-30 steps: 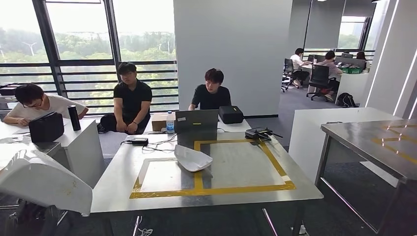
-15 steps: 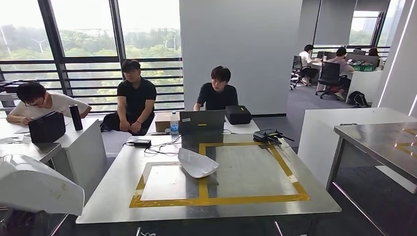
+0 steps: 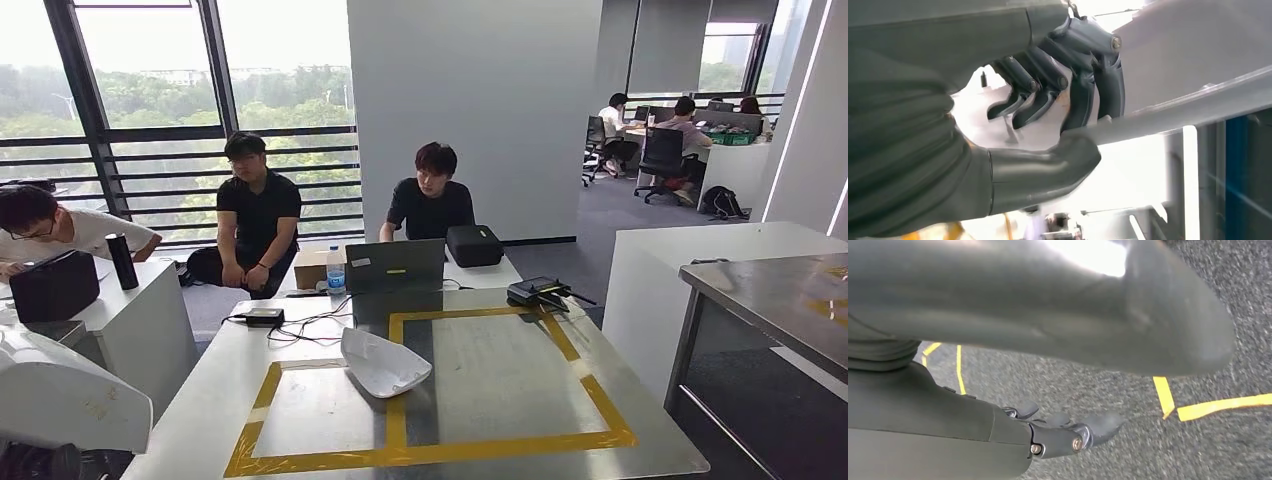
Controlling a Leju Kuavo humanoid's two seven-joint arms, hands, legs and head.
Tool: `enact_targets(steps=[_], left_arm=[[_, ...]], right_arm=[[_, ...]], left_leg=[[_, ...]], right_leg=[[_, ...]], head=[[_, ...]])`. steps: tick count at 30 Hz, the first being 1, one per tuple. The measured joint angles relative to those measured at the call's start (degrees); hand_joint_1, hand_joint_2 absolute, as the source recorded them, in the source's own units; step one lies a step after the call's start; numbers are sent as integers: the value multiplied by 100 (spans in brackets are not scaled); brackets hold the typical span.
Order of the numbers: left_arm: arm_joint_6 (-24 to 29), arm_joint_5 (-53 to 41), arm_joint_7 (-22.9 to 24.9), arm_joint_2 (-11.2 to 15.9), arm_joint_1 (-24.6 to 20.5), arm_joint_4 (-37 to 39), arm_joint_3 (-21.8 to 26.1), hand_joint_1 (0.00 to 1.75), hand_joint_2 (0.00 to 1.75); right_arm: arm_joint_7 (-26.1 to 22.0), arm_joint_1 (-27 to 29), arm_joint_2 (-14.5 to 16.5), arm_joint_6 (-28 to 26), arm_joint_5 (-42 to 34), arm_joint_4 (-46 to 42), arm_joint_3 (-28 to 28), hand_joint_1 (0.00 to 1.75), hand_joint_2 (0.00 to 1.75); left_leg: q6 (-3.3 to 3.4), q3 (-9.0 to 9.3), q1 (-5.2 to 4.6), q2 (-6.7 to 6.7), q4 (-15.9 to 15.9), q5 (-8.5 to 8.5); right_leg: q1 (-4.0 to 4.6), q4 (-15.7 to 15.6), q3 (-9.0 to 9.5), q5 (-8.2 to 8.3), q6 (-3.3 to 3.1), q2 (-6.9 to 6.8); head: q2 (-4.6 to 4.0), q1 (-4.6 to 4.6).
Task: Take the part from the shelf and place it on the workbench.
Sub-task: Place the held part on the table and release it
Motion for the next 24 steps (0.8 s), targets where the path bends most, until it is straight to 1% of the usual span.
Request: enact_targets(steps=[1,2,3,4,5,6,7,8,9,10,11,12,13,14,15,17,18,19,20,21,22,23,24], left_arm=[[-1,-3,2,-1,-5,-3,1,175,175],[-3,-7,3,-3,-18,-5,1,175,175],[-6,-13,7,-8,-41,-3,1,175,175],[-10,-19,13,-14,-69,6,0,175,175],[-14,-28,21,-22,-97,19,-1,175,175],[-17,-39,27,-32,-124,38,-2,175,175],[-17,-50,34,-42,-141,59,-3,175,175],[-17,-60,37,-51,-150,81,-3,175,175],[-17,-68,39,-59,-155,102,-3,175,175],[-17,-72,41,-67,-159,122,-3,175,175],[-19,-74,43,-74,-164,142,-3,175,175],[-20,-78,44,-81,-177,164,-3,175,175],[-24,-83,48,-90,-194,192,-5,175,175],[-28,-87,55,-98,-216,218,-7,175,175],[-32,-92,63,-105,-238,240,-9,175,175],[-35,-99,75,-113,-273,260,-14,175,175],[-35,-102,76,-118,-283,263,-16,175,175],[-36,-105,77,-121,-292,267,-20,175,175],[-36,-108,81,-125,-295,275,-24,175,175],[-37,-111,92,-130,-290,287,-27,175,175],[-37,-115,114,-130,-281,302,-29,175,175],[-35,-116,144,-131,-271,319,-29,175,175],[-31,-116,182,-132,-263,341,-29,175,175]], right_arm=[[16,-5,-2,4,-4,-1,-1,0,0],[37,-7,-4,7,-9,-1,-2,0,0],[61,-11,-5,9,-18,-1,-2,0,0],[79,-25,-6,10,-28,-1,-2,0,0],[91,-39,-5,10,-37,-1,-2,0,0],[98,-52,-3,10,-44,-1,-2,0,0],[100,-59,-2,10,-48,-1,-3,0,0],[102,-56,-2,9,-50,-1,-4,0,0],[104,-48,-2,9,-50,-1,-5,0,0],[103,-40,-2,8,-50,-1,-6,0,0],[100,-30,-2,8,-50,-1,-7,0,0],[91,-16,-2,10,-50,0,-7,0,0],[80,-6,-2,17,-50,1,-8,0,0],[69,1,-2,26,-50,1,-9,0,0],[59,5,-1,34,-49,2,-10,0,0],[43,-11,1,49,-32,2,-11,0,0],[33,-19,1,53,-19,2,-11,0,0],[19,-31,0,57,-8,2,-12,0,0],[3,-41,-1,59,-3,2,-16,0,0],[-13,-47,-2,58,-5,2,-24,0,0],[-25,-52,-2,56,-9,2,-36,0,0],[-30,-52,-2,54,-14,2,-49,0,0],[-27,-48,-2,51,-16,2,-63,0,0]], left_leg=[[27,75,14,2,-17,13],[57,158,33,8,-48,12],[93,243,52,15,-74,-15],[121,329,62,23,-93,-64],[141,403,66,29,-108,-124],[152,469,68,34,-112,-189],[153,543,69,35,-114,-261],[150,625,71,34,-114,-334],[142,722,74,32,-113,-412],[128,830,78,30,-113,-495],[110,937,82,30,-113,-579],[87,1036,81,29,-101,-665],[58,1111,76,24,-91,-750],[23,1162,72,19,-91,-834],[-18,1229,69,12,-70,-890],[-90,1340,75,11,-59,-947],[-116,1352,81,16,36,-930],[-135,1256,85,23,219,-926],[-152,1068,90,30,517,-952],[-165,820,90,32,874,-1033],[-173,551,90,32,1194,-1185],[-177,324,90,33,1395,-1360],[-173,165,89,32,1443,-1484]], right_leg=[[14,10,37,3,33,9],[24,104,41,42,61,-2],[29,309,-31,109,93,-19],[24,598,-199,130,125,-37],[7,941,-435,80,154,-56],[-11,1256,-690,-62,179,-67],[-29,1482,-924,-271,199,-70],[-43,1569,-1093,-464,215,-74],[-56,1511,-1197,-552,229,-78],[-68,1303,-1236,-472,240,-82],[-80,986,-1228,-211,245,-89],[-85,637,-1214,166,243,-102],[-84,367,-1190,479,226,-124],[-74,206,-1158,706,199,-141],[-66,131,-1129,796,161,-148],[-65,92,-989,770,75,-140],[-75,66,-912,750,35,-131],[-80,53,-828,727,-5,-127],[-84,39,-754,695,-37,-117],[-84,30,-695,651,-60,-110],[-81,23,-636,600,-77,-101],[-77,19,-570,543,-84,-92],[-73,17,-493,481,-87,-83]], head=[[2,-3],[4,3],[4,7],[5,13],[5,18],[5,23],[5,26],[5,28],[5,31],[5,33],[5,34],[5,35],[5,36],[5,36],[5,36],[5,32],[5,29],[5,25],[6,20],[5,15],[6,11],[6,8],[5,7]])
